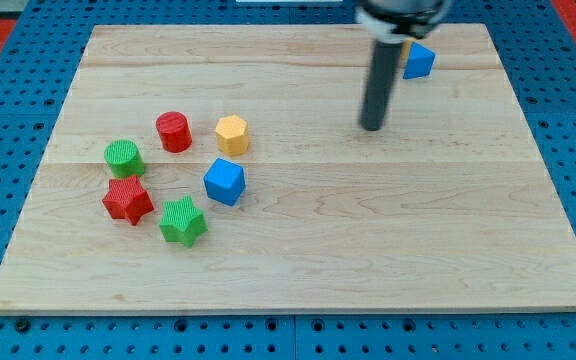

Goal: Put the yellow hexagon at the bottom of blue triangle

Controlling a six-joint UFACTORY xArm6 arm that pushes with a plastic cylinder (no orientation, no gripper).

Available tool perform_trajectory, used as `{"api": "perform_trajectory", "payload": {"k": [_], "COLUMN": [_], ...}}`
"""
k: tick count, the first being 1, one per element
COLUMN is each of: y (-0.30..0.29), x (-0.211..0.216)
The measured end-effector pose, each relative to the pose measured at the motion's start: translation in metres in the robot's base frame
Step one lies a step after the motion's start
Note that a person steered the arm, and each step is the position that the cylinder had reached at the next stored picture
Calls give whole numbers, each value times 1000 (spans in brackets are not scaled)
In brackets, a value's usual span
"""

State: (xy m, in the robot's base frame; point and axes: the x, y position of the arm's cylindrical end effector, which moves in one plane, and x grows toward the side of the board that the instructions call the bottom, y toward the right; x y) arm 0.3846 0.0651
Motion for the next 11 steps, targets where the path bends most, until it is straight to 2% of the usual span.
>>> {"api": "perform_trajectory", "payload": {"k": [1,2,4,7,9,10,11], "y": [-67,-74,-136,-189,-267,-204,-146], "x": [5,33,40,-7,-54,-67,-51]}}
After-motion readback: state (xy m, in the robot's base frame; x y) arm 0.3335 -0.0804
